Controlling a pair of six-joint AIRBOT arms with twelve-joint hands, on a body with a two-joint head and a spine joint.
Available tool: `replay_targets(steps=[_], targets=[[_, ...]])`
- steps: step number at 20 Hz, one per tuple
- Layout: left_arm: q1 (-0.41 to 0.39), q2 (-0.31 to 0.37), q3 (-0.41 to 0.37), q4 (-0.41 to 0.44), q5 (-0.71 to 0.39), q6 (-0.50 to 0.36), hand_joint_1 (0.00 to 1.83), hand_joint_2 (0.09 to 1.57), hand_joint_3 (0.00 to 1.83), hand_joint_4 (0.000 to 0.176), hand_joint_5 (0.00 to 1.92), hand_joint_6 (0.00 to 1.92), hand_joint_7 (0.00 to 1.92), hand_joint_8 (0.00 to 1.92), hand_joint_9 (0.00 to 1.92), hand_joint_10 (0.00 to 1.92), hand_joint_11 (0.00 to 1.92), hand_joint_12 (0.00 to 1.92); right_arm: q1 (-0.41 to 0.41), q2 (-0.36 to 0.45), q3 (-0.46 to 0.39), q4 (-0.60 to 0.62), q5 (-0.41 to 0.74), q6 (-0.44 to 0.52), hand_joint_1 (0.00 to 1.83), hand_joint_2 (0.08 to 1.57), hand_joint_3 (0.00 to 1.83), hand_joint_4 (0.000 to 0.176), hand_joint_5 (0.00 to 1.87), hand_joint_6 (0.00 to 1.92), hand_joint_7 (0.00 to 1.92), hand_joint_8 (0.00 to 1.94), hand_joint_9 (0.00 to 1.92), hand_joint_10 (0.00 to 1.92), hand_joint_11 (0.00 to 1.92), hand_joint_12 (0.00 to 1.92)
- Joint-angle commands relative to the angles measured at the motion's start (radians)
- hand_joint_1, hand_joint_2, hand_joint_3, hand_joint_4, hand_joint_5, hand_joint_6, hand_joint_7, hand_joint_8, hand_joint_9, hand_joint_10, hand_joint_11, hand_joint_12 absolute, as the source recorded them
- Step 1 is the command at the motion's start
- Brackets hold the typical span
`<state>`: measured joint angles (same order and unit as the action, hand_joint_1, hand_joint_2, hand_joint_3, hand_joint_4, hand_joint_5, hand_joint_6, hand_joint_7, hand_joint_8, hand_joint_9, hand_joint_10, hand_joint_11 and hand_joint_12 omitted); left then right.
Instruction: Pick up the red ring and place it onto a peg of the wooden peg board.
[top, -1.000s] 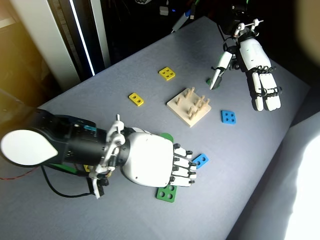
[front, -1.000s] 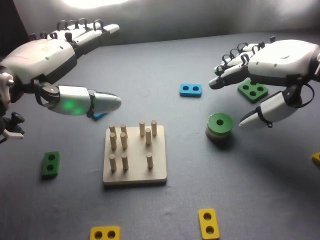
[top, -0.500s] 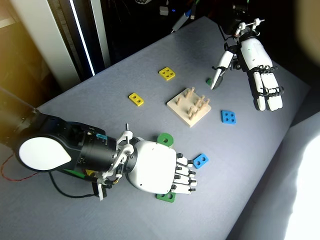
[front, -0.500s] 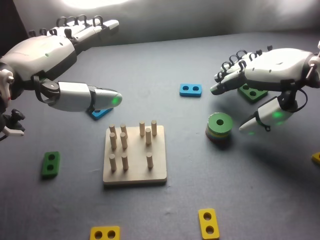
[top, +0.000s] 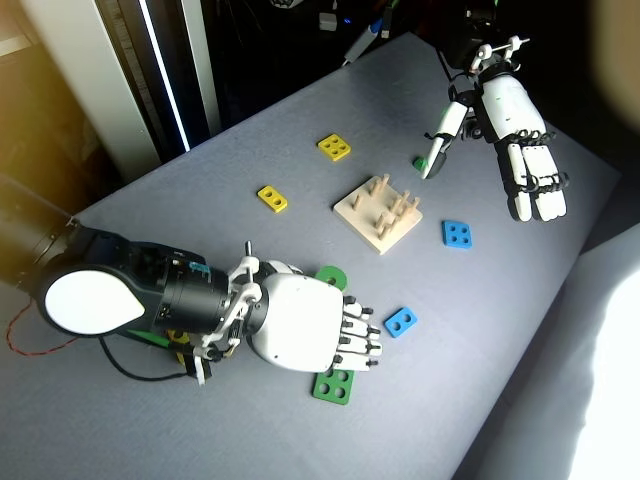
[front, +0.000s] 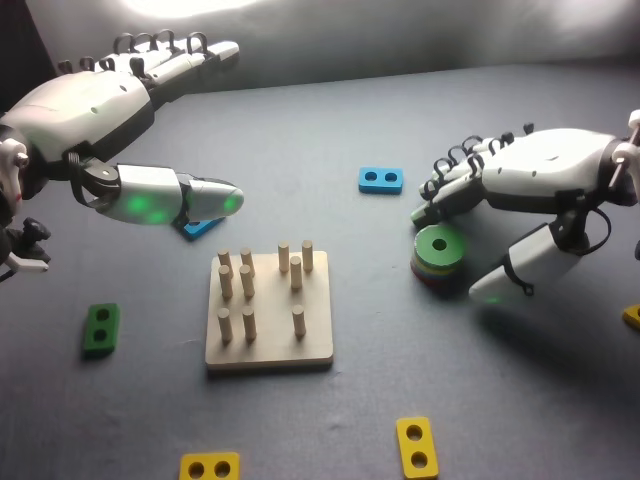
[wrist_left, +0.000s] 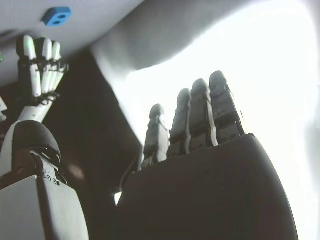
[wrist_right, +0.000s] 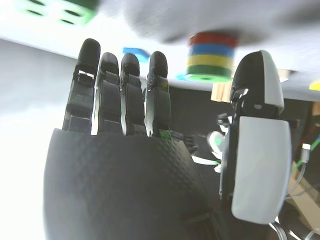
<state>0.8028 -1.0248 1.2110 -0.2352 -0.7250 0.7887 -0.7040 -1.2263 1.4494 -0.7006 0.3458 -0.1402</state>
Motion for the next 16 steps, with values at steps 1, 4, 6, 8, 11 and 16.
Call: replay_targets(steps=[1,4,6,8,11,16], targets=[[-0.014,0.000,0.004,0.003,-0.116,-0.002,0.48,0.96,0.00,0.176,0.03,0.00,0.00,0.00,0.00,0.00,0.00,0.00,0.003,0.000,-0.001,0.024,0.076,0.006,0.83,0.95,0.00,0.035,0.48,0.01,0.22,0.00,0.13,0.00,0.00,0.68],[-0.014,0.000,0.005,0.004,-0.116,-0.002,0.48,0.96,0.00,0.173,0.03,0.00,0.00,0.00,0.00,0.00,0.00,0.00,0.000,-0.005,-0.001,0.020,0.075,0.006,0.86,0.97,0.00,0.027,0.47,0.01,0.23,0.00,0.11,0.00,0.00,0.56],[-0.014,-0.001,0.005,0.004,-0.115,-0.002,0.51,0.96,0.00,0.175,0.03,0.00,0.00,0.00,0.00,0.00,0.00,0.00,0.000,-0.008,-0.001,0.012,0.073,0.006,0.86,0.97,0.00,0.028,0.47,0.00,0.22,0.00,0.10,0.01,0.00,0.51],[-0.014,-0.002,0.006,0.004,-0.114,-0.002,0.52,0.96,0.00,0.169,0.03,0.00,0.00,0.00,0.00,0.00,0.00,0.00,0.001,-0.010,0.000,0.002,0.066,0.006,0.88,0.98,0.00,0.016,0.50,0.01,0.25,0.01,0.10,0.01,0.00,0.51],[-0.017,-0.003,0.006,0.004,-0.114,-0.002,0.50,0.96,0.00,0.170,0.02,0.00,0.00,0.00,0.00,0.00,0.01,0.00,0.001,-0.010,0.002,0.001,0.062,0.005,0.92,0.99,0.00,0.002,0.57,0.02,0.28,0.01,0.11,0.01,0.00,0.52],[-0.022,-0.003,0.006,0.004,-0.119,-0.002,0.50,0.97,0.00,0.176,0.02,0.00,0.00,0.00,0.00,0.00,0.00,0.00,0.005,-0.010,0.005,0.002,0.061,0.005,0.90,1.01,0.00,0.000,0.63,0.02,0.31,0.00,0.12,0.01,0.00,0.58]])
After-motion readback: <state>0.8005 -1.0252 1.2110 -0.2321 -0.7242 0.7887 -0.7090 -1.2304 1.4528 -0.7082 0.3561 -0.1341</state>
